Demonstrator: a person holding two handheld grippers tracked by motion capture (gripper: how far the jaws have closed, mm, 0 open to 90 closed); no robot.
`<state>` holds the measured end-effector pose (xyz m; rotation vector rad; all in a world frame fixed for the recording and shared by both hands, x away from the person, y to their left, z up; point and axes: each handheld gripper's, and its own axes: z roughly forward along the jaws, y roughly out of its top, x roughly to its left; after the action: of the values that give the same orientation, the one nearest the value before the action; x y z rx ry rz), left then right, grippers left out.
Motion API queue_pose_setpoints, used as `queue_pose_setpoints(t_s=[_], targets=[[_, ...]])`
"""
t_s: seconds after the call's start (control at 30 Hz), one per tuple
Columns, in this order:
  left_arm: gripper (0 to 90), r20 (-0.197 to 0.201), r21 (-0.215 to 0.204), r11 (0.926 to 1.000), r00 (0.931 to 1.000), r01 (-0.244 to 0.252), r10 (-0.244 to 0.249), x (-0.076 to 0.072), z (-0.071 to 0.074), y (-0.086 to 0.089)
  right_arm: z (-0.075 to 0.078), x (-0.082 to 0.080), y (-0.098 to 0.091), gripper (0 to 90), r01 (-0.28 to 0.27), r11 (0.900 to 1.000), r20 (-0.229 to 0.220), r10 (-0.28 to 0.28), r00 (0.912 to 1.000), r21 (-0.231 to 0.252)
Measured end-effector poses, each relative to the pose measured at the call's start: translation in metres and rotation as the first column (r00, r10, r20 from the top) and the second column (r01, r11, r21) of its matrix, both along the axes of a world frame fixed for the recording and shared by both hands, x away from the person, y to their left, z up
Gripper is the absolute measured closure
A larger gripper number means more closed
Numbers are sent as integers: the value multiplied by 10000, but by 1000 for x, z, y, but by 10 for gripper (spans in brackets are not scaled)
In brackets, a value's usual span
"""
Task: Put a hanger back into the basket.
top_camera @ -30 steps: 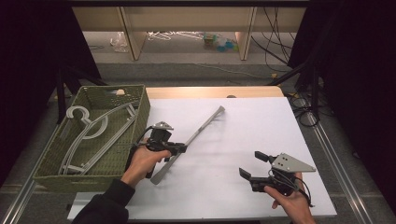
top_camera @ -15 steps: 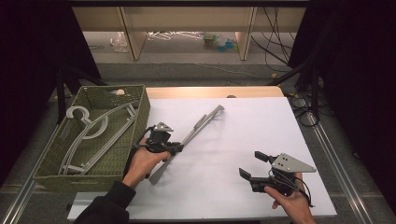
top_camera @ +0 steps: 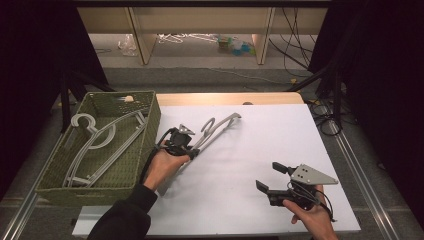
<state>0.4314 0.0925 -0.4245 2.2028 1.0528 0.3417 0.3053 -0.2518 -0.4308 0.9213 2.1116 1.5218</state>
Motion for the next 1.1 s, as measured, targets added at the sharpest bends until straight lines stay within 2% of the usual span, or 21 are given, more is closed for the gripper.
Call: queue_pose_setpoints(t_s=[0.03, 0.13, 0.17, 0.27, 0.3, 0.33, 0.4, 0.53, 0.63, 0.67, 0.77, 0.8, 0.83, 0.87, 0.9, 0.93, 0.97, 1.0, 1.03, 1.07, 1.1], targets=[[784, 112, 323, 9994, 9998, 151, -154, 0, 2, 1, 0, 0, 0, 176, 1, 10000, -11, -1, 10000, 29], [787, -30, 313, 9992, 9997, 230, -229, 1, 3, 4, 0, 0, 0, 176, 43, 10000, 29, -43, 10000, 16], [788, -42, 217, 9996, 9998, 206, -205, 1, 2, 5, -1, 1, 1, 176, -13, 9999, 30, 13, 10000, 158], [789, 58, -223, 9997, 10000, -26, 28, 1, 4, 7, -1, 1, 0, 176, -7, 9999, 33, 7, 10000, 137], [789, 92, -280, 9996, 9999, -37, 40, 0, 5, 8, 0, 2, -1, 176, 9, 10000, 265, -9, 9996, 15], [789, 116, -318, 9995, 9999, -43, 47, 0, 6, 10, 1, 0, -1, 176, 19, 10000, 58, -18, 10000, -53], [789, -79, -832, 9965, 9999, -78, 72, -1, 8, 14, -1, 2, 0, 176, 42, 10000, 307, -44, 9995, 71], [790, -262, -1398, 9901, 9996, -103, 67, -3, 12, 21, 0, 0, 0, 176, 20, 10000, 19, -20, 10000, 71], [790, -258, -2039, 9790, 9997, -89, 37, -7, 17, 23, -1, 2, 0, 176, 55, 10000, 297, -57, 9995, 67], [790, -258, -2218, 9750, 9997, -89, 33, -9, 19, 24, -1, 1, 0, 176, 11, 9999, 27, -11, 10000, 138], [790, -67, -2601, 9656, 10000, -30, 14, -15, 32, 29, 0, 1, -2, 176, 30, 10000, 212, -29, 9998, -37], [790, -41, -2705, 9627, 10000, -21, 11, -16, 36, 30, 1, 0, -2, 176, 50, 10000, -6, -50, 10000, -59], [790, 14, -2981, 9545, 10000, -61, 68, -18, 41, 31, 0, 0, -1, 176, 38, 10000, -10, -38, 10000, -10], [790, -220, -3294, 9438, 9995, -267, 206, -22, 47, 32, -1, 1, 0, 176, 33, 9999, 33, -33, 10000, 140], [790, 37, -3214, 9467, 9997, -204, 227, -24, 52, 34, -1, 1, 0, 176, 33, 9999, 4, -33, 10000, 107], [790, -78, -3555, 9336, 9989, -455, 457, -27, 57, 33, -1, 1, 0, 176, 36, 10000, 147, -37, 9999, 42], [790, -86, -3688, 9276, 9982, -589, 600, -29, 62, 33, -1, 0, 0, 176, 0, 9999, 31, 0, 10000, 121], [789, -217, -3862, 9195, 9973, -733, 704, -32, 65, 33, 0, 0, -1, 176, 52, 9999, -25, -53, 10000, -87], [790, -459, -4126, 9059, 9954, -953, 838, -34, 69, 32, -1, 0, 0, 176, 6, 10000, -85, -5, 10000, 52], [790, -515, -4277, 8980, 9946, -1037, 903, -35, 73, 34, 0, 1, 0, 176, 58, 9998, 183, -55, 9998, -167], [790, -511, -4379, 8928, 9944, -1060, 930, -35, 77, 36, 0, 1, 0, 176, 58, 9998, 183, -55, 9998, -167]])
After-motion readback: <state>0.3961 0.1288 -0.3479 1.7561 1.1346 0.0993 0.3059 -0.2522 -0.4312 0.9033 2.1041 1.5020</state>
